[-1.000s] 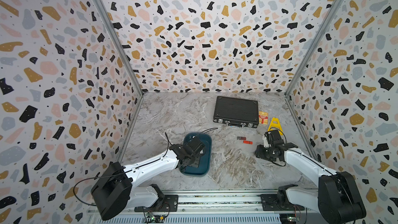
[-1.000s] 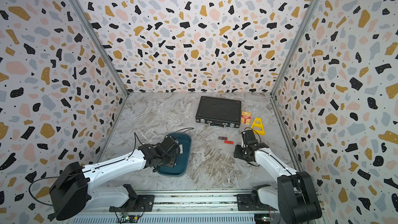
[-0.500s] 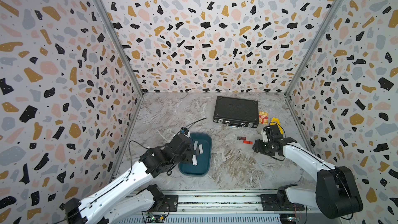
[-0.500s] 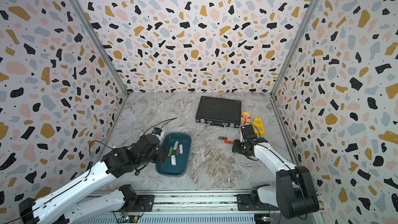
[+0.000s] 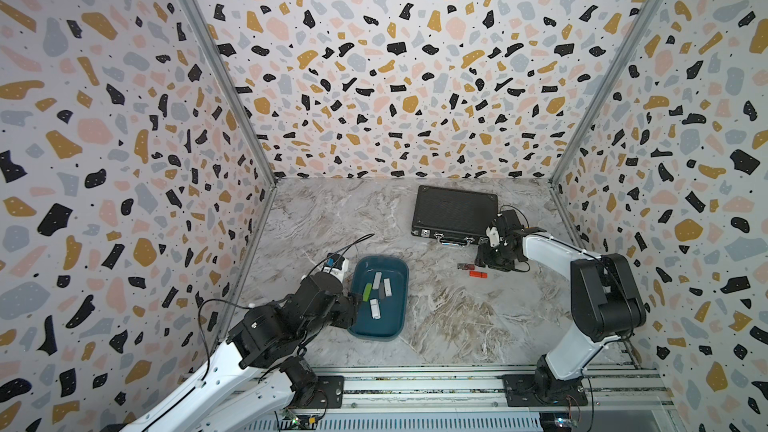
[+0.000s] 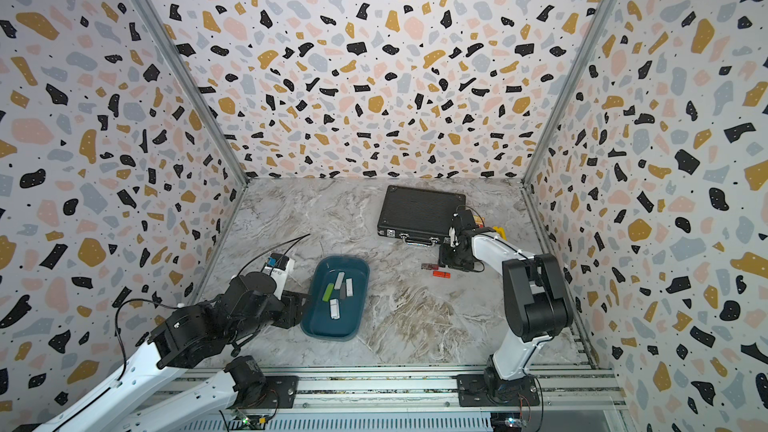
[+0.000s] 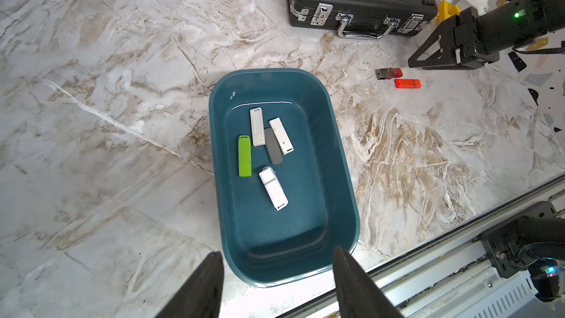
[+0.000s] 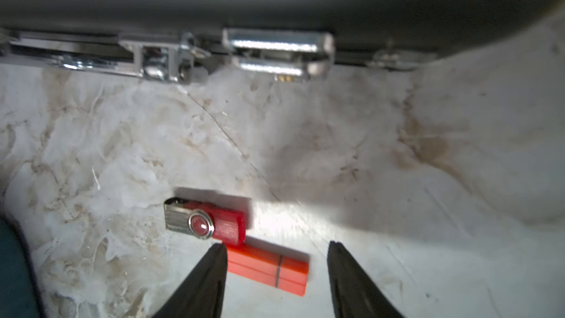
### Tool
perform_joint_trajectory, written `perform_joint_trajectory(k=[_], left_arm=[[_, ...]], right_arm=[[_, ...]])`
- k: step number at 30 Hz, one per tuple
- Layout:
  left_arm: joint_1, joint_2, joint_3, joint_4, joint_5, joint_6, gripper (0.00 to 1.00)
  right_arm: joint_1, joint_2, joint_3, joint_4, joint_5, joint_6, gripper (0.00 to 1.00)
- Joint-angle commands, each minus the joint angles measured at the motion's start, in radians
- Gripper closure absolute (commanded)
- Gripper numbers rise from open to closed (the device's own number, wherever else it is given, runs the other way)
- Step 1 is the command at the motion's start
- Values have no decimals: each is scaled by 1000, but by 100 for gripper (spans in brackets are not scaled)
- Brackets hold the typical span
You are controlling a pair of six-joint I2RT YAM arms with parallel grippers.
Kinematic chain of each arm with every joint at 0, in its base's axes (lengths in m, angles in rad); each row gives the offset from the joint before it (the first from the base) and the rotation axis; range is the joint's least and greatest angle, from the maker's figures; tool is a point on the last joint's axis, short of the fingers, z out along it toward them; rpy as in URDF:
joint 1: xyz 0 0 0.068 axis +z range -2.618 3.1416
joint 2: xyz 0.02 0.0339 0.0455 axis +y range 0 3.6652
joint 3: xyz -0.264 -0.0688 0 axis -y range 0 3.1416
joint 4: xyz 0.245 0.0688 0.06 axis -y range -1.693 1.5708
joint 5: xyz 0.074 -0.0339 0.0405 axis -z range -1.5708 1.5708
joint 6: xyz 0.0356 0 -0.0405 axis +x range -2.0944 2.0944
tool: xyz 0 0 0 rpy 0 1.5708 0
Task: Put the usb flash drive into the storage box
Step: Pick up the USB flash from the center of the board.
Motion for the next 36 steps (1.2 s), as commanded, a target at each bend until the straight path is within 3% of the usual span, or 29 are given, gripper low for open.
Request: perform_joint_trajectory(k=[1,6,11,17,24,36], left_arm=[[1,-17,-20,31,10,18,39],[1,-29,-33,52,38,26,38],[1,-23,-32,52,44,26,38],[2,-29,-34,55,43,24,38],[1,-20,-32,51,45,27,38],[1,-9,-36,55,41,23,38]], right_arm=[[-3,15,33,-46,-67,-20,45],[-2,37,-4,-44,-159,6,46],[24,14,-24,-94,-170,9,48],[70,-52,-70,-138,-110,12,48],[93,-8,-48,-155,39,-27,56],[145,58,-14,-139,76,-48,67]])
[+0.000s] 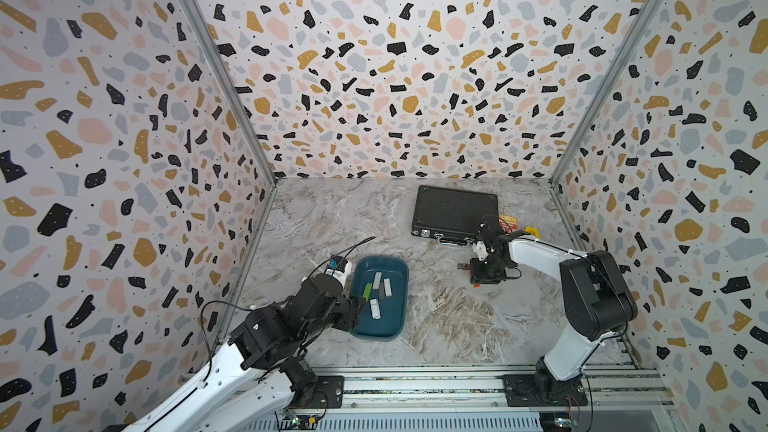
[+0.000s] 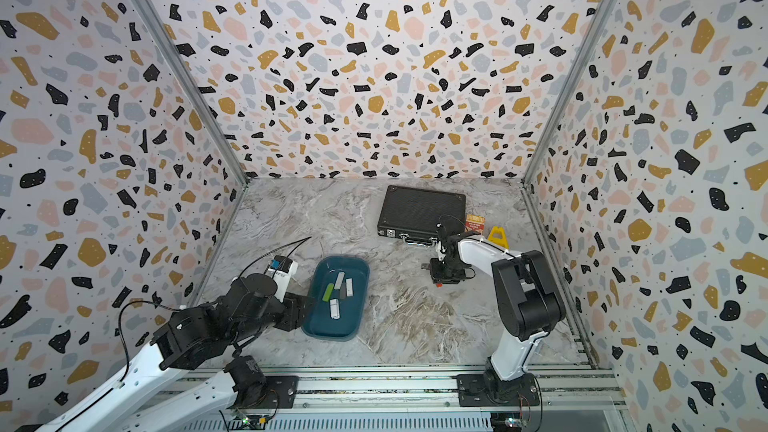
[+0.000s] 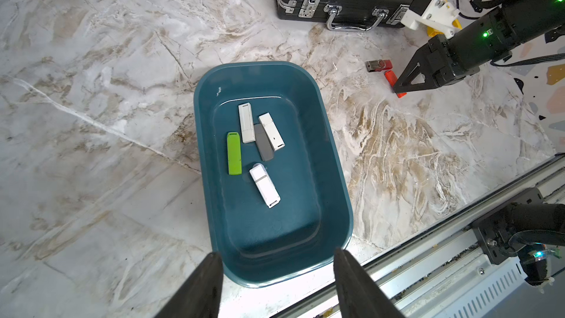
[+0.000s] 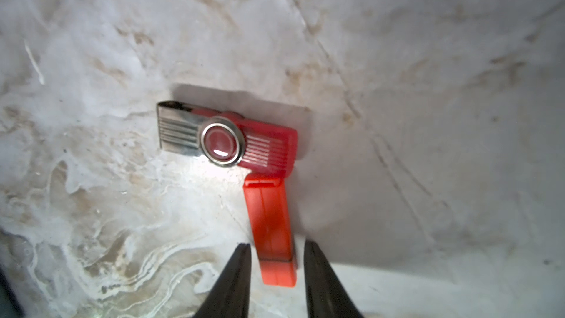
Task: Put the usb flash drive into the storage box
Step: Pick up the USB flash from the center of the board, then place the USB flash in the storage box.
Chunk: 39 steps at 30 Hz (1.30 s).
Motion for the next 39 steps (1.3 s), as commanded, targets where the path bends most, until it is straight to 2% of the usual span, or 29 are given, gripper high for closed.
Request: perform_joint_trajectory(k=[1,8,15,17,21,24,27,32,39], left_arm=[[1,1,-7,26,-2,7,38],[1,5,-6,18,-11,1,38],[0,0,-6,17,-17,-5,38],[0,-2,-6,15,-25,-8,38],[1,-13,1,3,-53,-13,38],[1,-40,-1,-4,-78,-22,38],[1,-72,-4,-6,-98,-30,38],[1,-88,-7,-7,-105,-33,38],[0,-83,-7,-9,-107,-36,38]], right_arm=[[15,47,12,-3,38,-14,69],[18,45,21,-2,24,-10,80],[42,-161,30,-51,-49,28,83],[89,-223,37,-52,-95,71,83],[299,-275,100,-21,-93,173,82],[446,-239,120,105,-128,292,83],[598,-138,214,114,-58,315,82],[752,29,349,35,90,335,81],[771,126,338,80,130,365,76]])
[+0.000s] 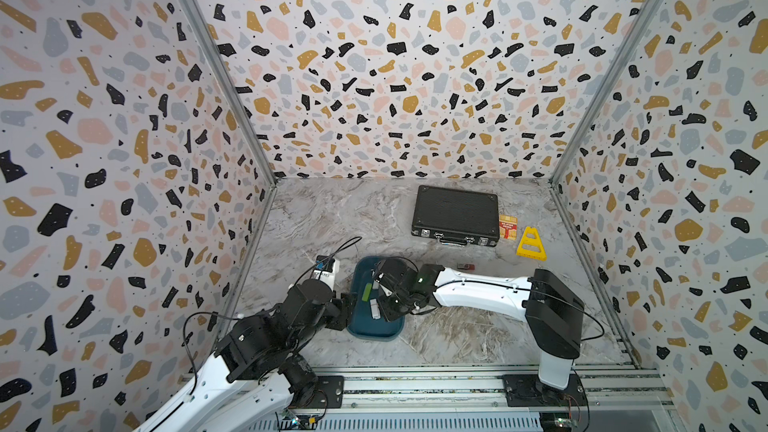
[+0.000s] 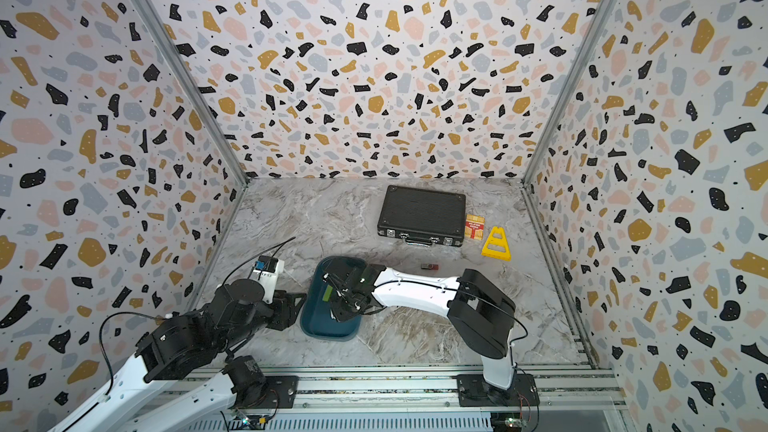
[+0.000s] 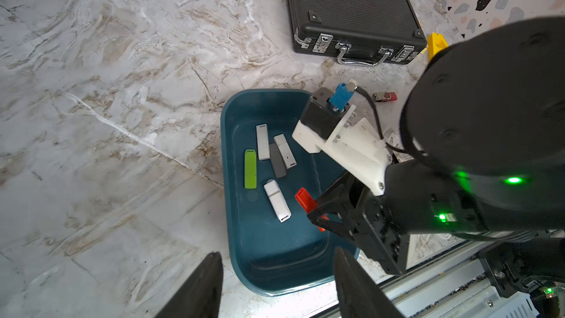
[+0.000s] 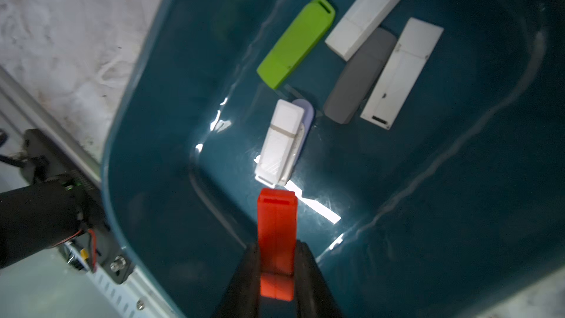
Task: Put the usb flash drive into the storage box
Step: Place the USB flash in the storage box.
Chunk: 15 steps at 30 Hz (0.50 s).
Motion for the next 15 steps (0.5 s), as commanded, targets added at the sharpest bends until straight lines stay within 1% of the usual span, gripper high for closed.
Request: perform_joint_trajectory(k=[1,6,8,11,13,15], left_arm=[[0,-1,-7,0,-20,-9,38],[0,1,-7,2,-16,-9,38],[0,5,-7,2,-15,-10,38],[-2,13,-6,1,-12,-9,38],[-2,19,-7,12,2,0,38],[1,55,-3,40,51,29,38]], right_arm=[[-12,-5,12,-7,73,20,75],[-12,9,45,-28,69,-10,61],[-16,-16,51,-49,90,-23,59],[-54,-111,16,-70,110,-44,58],[-119,-215,-53,-59,126,-55,58],[-190,-341,-147,-41,143,-85,57]])
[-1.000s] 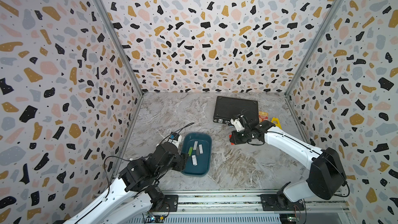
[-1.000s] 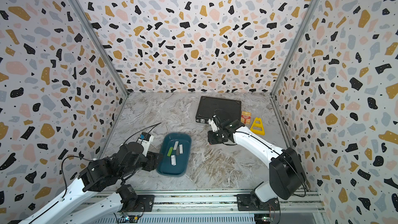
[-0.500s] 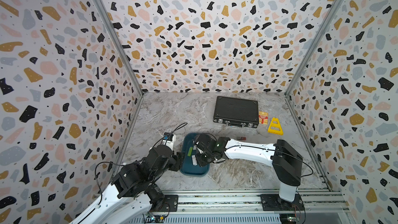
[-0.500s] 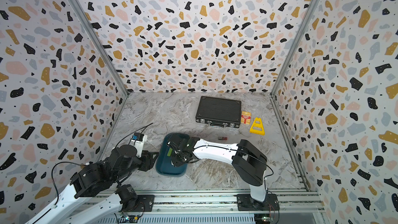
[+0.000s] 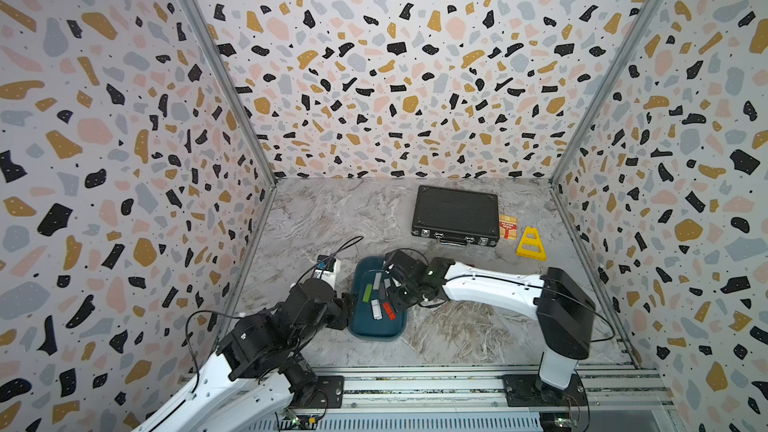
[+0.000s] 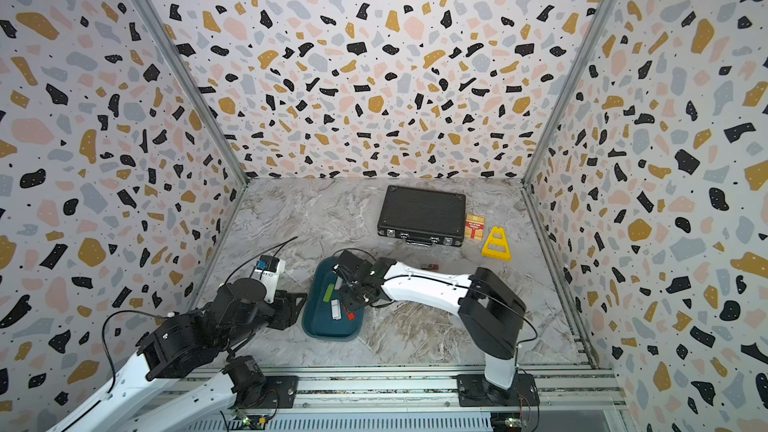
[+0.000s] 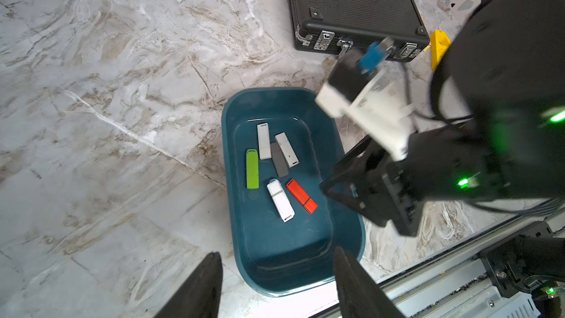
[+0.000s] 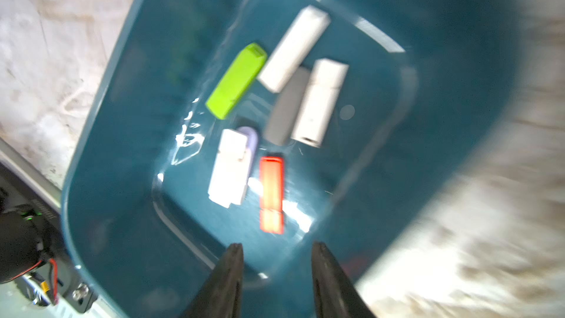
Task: Put the usb flash drive into the storage box
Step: Place the USB flash in the storage box, then pick up the USB flash from the center of the board.
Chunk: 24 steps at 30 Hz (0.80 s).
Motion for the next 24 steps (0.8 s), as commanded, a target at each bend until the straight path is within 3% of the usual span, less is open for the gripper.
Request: perform_joint_trajectory(k=[1,6,8,10,15,19,24], left_arm=[[2,61,8,47,66,49,38],[-13,336,98,185,218,186,39],[-41,488,176,208,194,246,39],[-84,645,284,218,175,316,39],[-118,1042,581,207,253,468,38],[-118,1296,790,169,293,565,38],[-116,1524,1002,136,337,656,38]], right_arm=[[-123,-237,-102,-17,71,-58,56],[-390,-493,-369,5,138,-122,51],[-507,-547,-462,12,123,-120,50],[-618,-580,-540,38,84,-117,49],[-849,-588,-666,91,-19,-86,49],[-922,-572,-701,129,-69,-89,49],[-930,-579,-732,158,-74,-80,49]])
